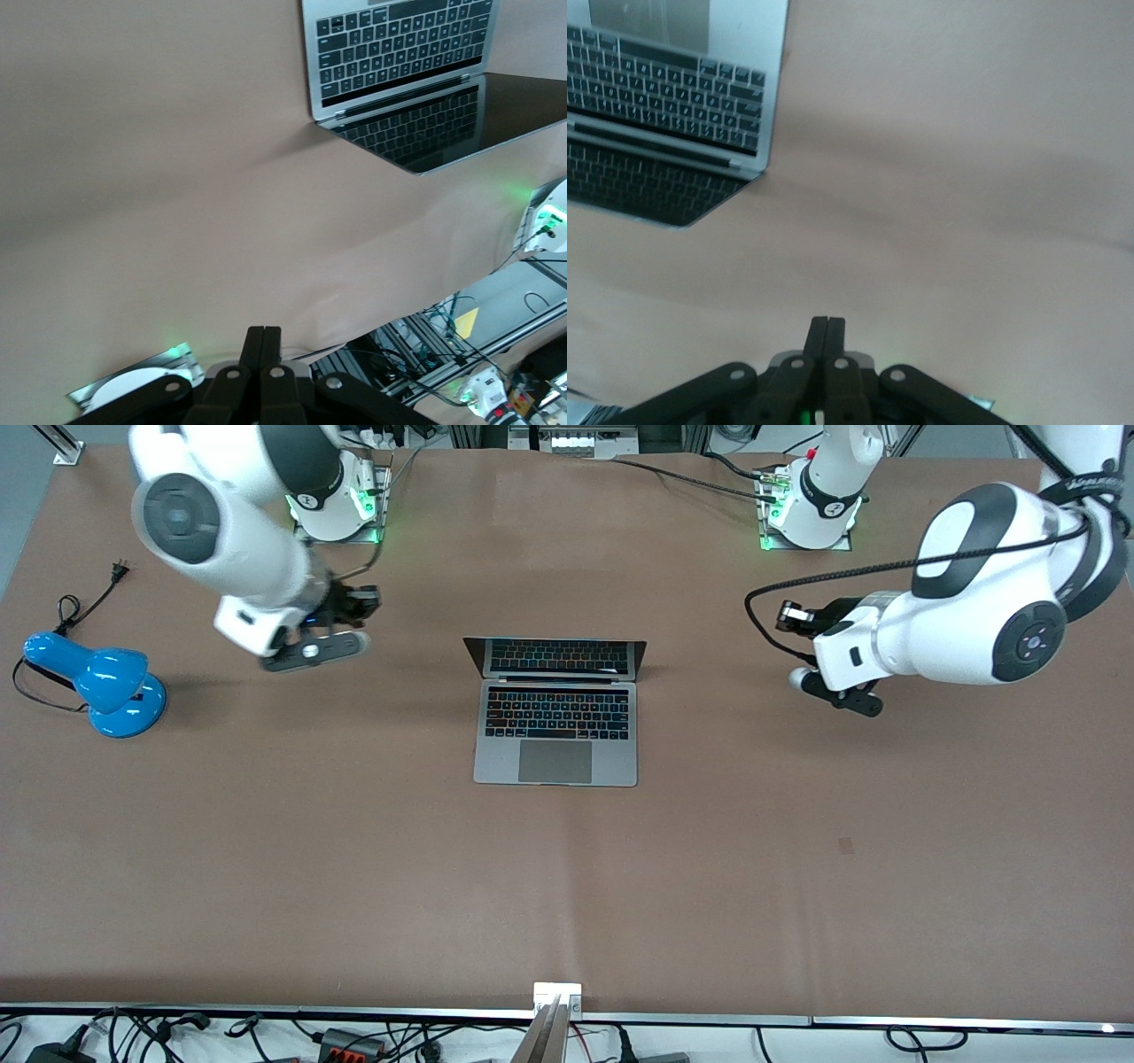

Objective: Close laptop with both arms from behind
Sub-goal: 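Move both grippers toward the laptop screen's back edge, closing the fingers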

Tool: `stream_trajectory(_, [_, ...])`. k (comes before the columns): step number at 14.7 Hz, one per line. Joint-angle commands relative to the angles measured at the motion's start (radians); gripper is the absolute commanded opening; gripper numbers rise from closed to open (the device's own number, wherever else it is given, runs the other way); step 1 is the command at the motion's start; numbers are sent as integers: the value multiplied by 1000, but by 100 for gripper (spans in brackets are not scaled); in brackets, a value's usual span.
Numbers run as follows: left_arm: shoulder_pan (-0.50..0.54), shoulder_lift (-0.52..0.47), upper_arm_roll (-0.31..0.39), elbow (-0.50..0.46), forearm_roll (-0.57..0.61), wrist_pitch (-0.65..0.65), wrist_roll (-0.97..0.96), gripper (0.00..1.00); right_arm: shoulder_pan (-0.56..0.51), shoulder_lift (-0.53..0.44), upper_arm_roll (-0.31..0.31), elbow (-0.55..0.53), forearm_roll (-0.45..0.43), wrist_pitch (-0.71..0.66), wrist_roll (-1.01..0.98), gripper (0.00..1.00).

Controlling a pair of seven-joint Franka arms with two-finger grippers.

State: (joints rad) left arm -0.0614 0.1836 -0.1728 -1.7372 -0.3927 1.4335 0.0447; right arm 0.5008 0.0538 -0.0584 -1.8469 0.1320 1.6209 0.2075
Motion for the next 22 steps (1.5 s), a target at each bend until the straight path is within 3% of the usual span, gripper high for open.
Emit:
stream_trajectory(1, [8,-29,-65,-70,-26,57,-9,1,102,29,-11,-2,17,-4,113,0])
stream_trajectory(2, [9,-32,-92,-84,-26,67,-31,1,125,49,-11,3,21,-1,134,0])
stream_trajectory(4, [9,-58,-138,-119,-28,103,-81,1,136,92,-11,3,110,-3,135,0])
stream_trajectory(11, [11,-73,-336,-287,-38,408,-239,1,229,168,-12,8,129,82,138,0])
stream_trajectory(16, [9,-75,-393,-347,-100,490,-243,1,229,218,-12,21,130,108,147,0])
stream_trajectory(22, [-11,-16,-432,-415,-106,746,-243,1,223,265,-12,80,127,111,145,0])
